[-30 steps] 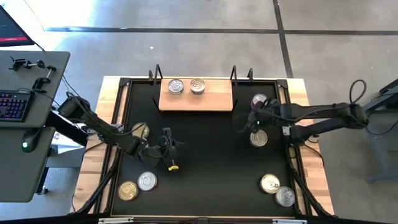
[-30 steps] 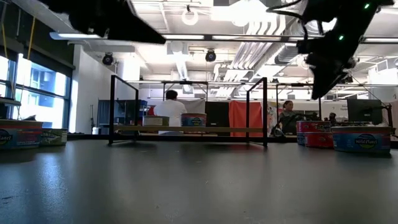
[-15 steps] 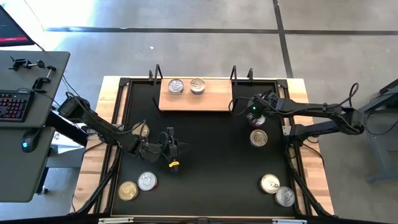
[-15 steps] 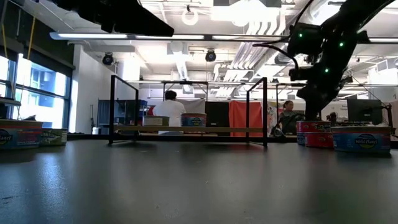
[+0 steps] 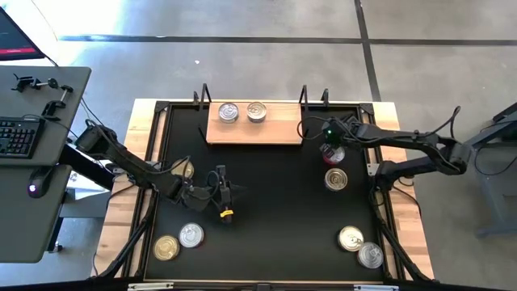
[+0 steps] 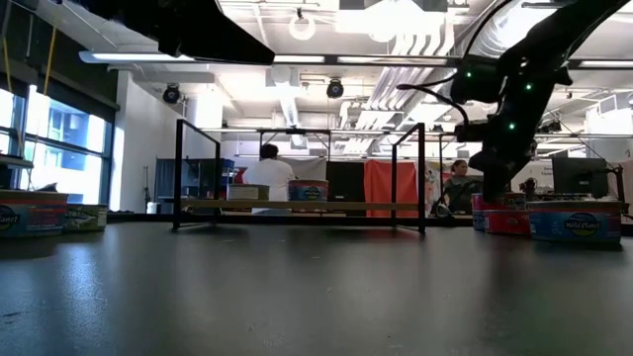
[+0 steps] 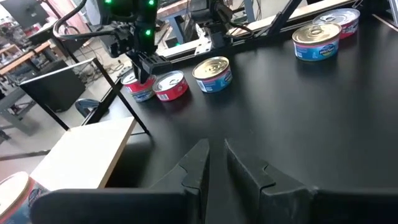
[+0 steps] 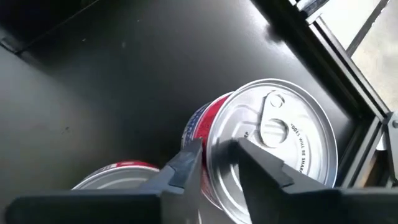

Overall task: Stack canned seafood by type on shelf
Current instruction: Put the red tuna can on the shelf

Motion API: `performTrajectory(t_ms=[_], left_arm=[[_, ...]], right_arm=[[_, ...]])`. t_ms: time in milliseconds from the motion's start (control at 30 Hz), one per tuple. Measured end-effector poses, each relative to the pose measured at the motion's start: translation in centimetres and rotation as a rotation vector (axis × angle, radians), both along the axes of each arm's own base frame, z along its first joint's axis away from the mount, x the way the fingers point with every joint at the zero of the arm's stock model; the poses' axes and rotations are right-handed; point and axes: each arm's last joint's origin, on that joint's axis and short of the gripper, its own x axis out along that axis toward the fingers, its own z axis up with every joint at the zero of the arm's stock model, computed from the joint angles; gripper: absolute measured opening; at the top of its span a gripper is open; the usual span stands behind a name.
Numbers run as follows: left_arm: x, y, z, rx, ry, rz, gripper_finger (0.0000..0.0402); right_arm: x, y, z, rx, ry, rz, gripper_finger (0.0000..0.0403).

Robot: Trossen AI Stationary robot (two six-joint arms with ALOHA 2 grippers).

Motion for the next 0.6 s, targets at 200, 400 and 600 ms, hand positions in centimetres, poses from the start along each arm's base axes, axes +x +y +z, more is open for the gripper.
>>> performTrajectory(t_ms=[200,400,600], left_arm=[[0.0,0.0,0.0,-0.001,0.000,0.000,0.0039],[0.0,0.0,0.0,-0.010,-0.003,0.002,0.0039],[0.0,0.0,0.0,-0.010,-0.003,0.003,0.0039]], right_arm=[[0.1,0.1,0.0,-0.011,0.012,-0.007,0.0008],[0.5,0.6,1.1,0.000,0.015,-0.043,0.0003],[1.4,1.6,2.8,0.010,0.006,-0.053,0.0001]])
